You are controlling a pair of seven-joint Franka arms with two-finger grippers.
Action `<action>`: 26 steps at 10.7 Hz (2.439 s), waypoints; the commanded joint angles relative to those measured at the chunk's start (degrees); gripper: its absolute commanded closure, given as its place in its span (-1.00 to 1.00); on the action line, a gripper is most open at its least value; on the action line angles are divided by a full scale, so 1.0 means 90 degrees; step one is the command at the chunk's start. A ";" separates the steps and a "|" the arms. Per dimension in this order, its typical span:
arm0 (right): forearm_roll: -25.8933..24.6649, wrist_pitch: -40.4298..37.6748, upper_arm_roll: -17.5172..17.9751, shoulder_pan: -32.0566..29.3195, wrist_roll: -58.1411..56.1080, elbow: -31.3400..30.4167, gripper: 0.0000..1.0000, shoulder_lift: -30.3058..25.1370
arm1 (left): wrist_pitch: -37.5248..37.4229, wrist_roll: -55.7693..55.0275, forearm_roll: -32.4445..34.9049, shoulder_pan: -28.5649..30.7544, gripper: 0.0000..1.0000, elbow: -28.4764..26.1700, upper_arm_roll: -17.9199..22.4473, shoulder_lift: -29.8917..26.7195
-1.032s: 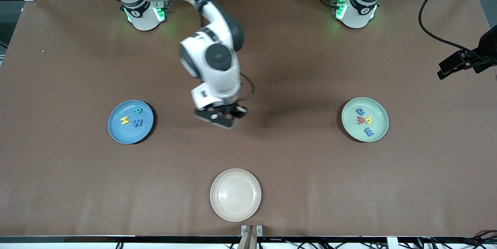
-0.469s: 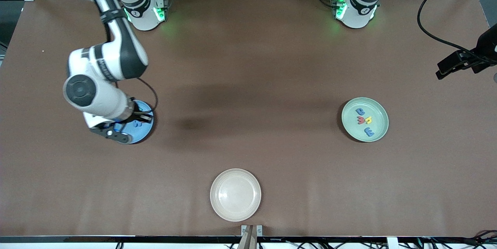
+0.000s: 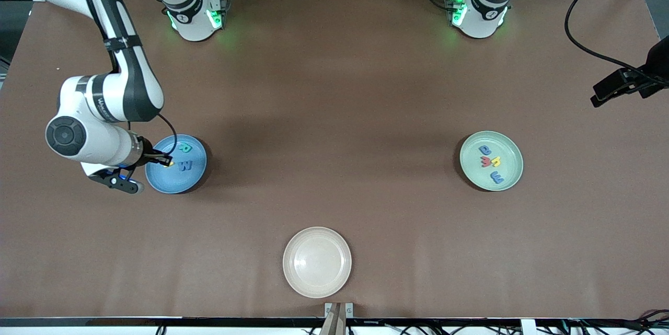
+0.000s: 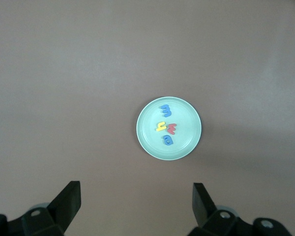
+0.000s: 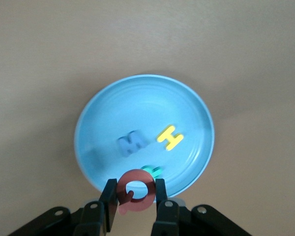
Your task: Sort uppercase to blue plate, lowercase to green plate
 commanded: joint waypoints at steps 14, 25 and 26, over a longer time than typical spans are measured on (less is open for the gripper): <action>0.0131 -0.1121 0.0585 -0.0890 -0.1233 0.0822 -1.00 -0.2448 | 0.0002 -0.0108 -0.0095 0.0063 -1.00 0.0099 -0.0254 0.0079; 0.0092 -0.2497 0.0566 -0.0909 -0.1957 0.1408 -1.00 -0.2488 | 0.0002 -0.0108 -0.0075 0.0073 -1.00 0.0090 -0.0264 0.0060; 0.0121 -0.2624 0.0576 -0.0909 -0.1967 0.1505 -1.00 -0.2488 | -0.0008 -0.0099 -0.0075 0.0073 -1.00 0.0080 -0.0283 0.0050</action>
